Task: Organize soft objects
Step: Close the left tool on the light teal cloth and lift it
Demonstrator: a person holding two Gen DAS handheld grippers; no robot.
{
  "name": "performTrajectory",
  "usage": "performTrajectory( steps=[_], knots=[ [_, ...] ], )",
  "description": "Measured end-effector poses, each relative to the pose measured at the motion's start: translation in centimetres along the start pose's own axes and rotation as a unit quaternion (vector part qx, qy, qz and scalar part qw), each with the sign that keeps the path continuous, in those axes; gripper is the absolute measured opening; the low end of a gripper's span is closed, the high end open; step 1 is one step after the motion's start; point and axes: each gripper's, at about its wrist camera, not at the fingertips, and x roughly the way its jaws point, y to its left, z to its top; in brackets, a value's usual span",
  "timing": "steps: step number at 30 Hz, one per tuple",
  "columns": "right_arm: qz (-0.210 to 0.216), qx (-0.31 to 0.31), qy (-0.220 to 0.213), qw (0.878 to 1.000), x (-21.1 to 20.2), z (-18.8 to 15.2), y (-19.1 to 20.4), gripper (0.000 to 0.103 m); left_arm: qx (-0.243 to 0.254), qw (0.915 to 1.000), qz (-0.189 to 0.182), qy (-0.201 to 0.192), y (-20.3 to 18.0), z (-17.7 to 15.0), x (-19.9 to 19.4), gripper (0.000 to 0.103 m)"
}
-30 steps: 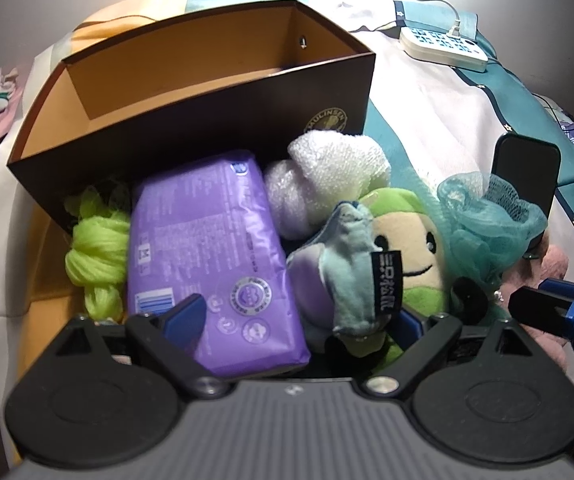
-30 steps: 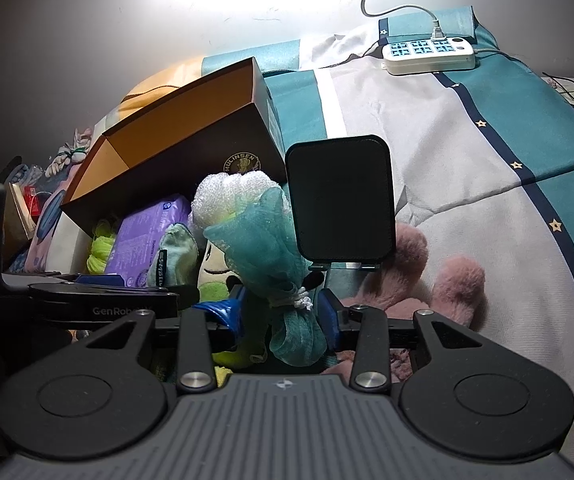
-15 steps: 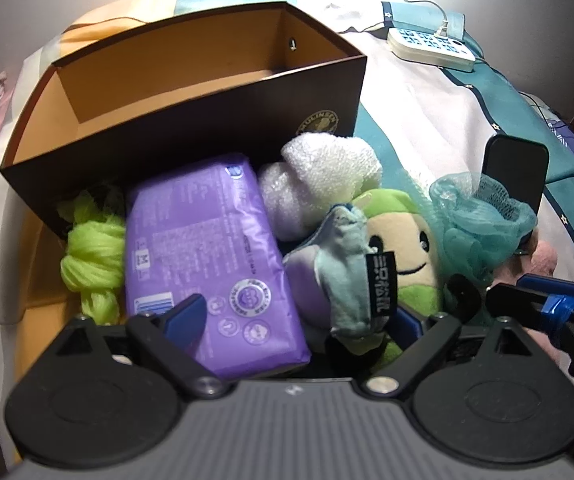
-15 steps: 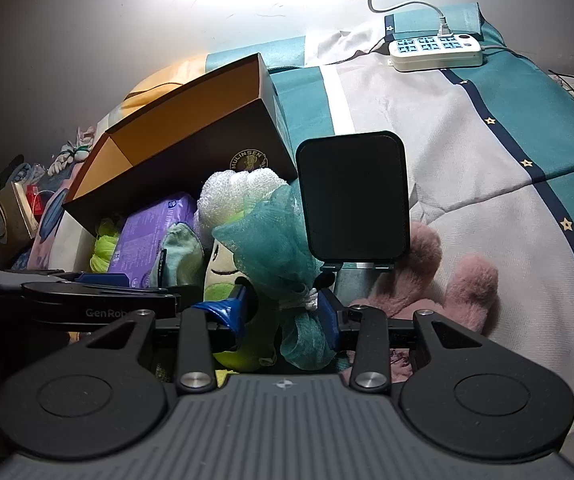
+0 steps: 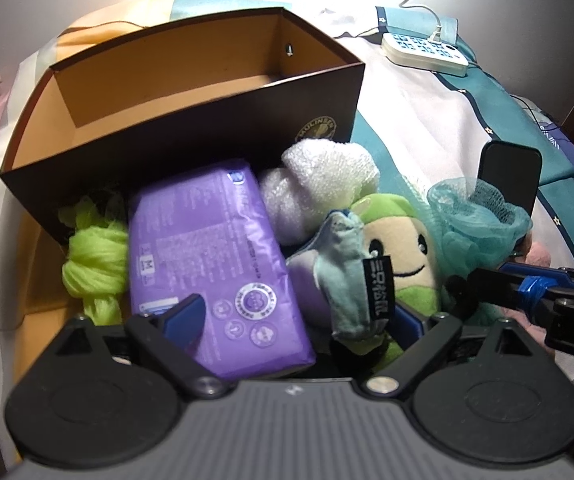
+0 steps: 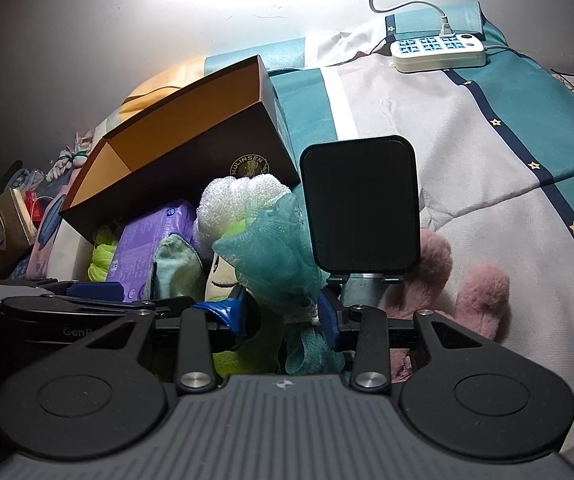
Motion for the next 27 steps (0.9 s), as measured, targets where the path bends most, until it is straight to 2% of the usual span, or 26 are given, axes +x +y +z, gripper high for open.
performTrajectory(
  steps=[1,2,3,4,6,8,11,20,23,27],
  knots=[
    [-0.002,-0.001,0.001,1.0,0.3,0.1,0.0,0.022,-0.004,1.0,-0.001,0.002,0.1,0.1,0.2,0.093],
    [-0.004,0.001,0.002,1.0,0.6,0.1,-0.1,0.022,-0.01,0.9999,-0.007,0.003,0.3,0.2,0.3,0.077],
    [-0.003,0.005,0.002,1.0,0.8,0.2,-0.1,0.021,-0.015,0.9998,-0.009,0.0,0.5,0.2,0.2,0.054],
    [0.001,0.007,0.001,1.0,0.9,0.2,-0.2,0.021,-0.017,0.9998,-0.008,-0.006,0.6,0.3,0.0,0.048],
    [0.008,0.003,-0.001,1.0,1.0,0.1,-0.2,0.018,-0.018,0.9995,-0.026,-0.008,0.9,0.4,-0.3,0.021],
    [0.015,0.002,-0.003,1.0,1.2,-0.1,-0.3,0.014,-0.023,0.9991,-0.035,-0.009,1.0,0.4,-0.4,0.015],
    [0.03,0.011,-0.011,0.999,1.2,-0.3,-0.8,0.0,-0.032,0.9986,-0.04,-0.012,1.2,0.2,-0.7,0.011],
    [0.06,0.01,-0.047,0.997,-1.1,-0.6,-1.1,0.0,-0.041,0.9958,-0.065,-0.05,1.9,0.4,-4.6,0.008],
    [0.071,0.011,-0.064,0.995,-2.3,-0.3,-1.0,0.0,-0.041,0.9928,-0.081,-0.078,2.4,1.2,-6.8,0.008],
    [0.066,0.003,-0.069,0.995,-2.7,-0.1,-0.9,0.0,-0.035,0.988,-0.085,-0.124,3.0,2.8,-9.5,0.006]
  ],
)
